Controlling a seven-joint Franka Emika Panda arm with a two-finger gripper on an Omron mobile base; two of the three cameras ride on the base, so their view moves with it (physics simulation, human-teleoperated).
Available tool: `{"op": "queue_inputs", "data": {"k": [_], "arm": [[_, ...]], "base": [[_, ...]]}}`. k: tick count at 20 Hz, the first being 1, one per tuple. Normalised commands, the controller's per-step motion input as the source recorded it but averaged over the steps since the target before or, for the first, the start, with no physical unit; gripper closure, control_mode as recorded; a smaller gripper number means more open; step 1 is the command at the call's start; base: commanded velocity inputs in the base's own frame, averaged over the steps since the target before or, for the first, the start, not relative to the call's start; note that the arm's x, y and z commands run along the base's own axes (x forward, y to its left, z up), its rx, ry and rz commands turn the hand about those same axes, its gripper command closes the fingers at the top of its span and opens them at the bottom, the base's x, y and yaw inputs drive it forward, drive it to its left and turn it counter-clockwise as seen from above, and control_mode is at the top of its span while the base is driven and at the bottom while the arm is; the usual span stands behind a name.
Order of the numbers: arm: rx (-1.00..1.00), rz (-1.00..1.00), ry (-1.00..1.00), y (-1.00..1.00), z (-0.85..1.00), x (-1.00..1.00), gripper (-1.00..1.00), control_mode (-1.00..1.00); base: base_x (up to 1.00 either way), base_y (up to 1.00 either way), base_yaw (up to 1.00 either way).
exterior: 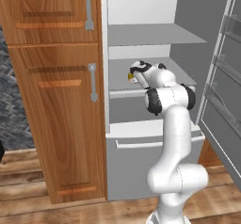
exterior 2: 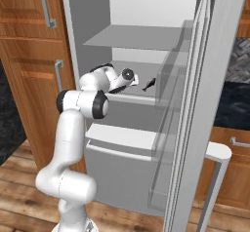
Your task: Take the cheese, fish, and sweet potato from the fridge and place them on the plate on the dining counter to create an appetizer plate.
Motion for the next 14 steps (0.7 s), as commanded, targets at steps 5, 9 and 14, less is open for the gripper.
{"op": "queue_inputs", "data": {"k": [5, 9, 14], "arm": [[0.00, 0.00, 0.00, 0.23, -0.22, 0.19, -1.00, -1.00], [0.00, 0.00, 0.00, 0.06, -0.06, 0.20, 1.00, -1.00], [0.00, 0.00, 0.00, -0.02, 0.00, 0.00, 1.00, -1.00]], "base": [[0.00, 0.00, 0.00], [0.00, 0.00, 0.00], [0.00, 0.00, 0.00]]}}
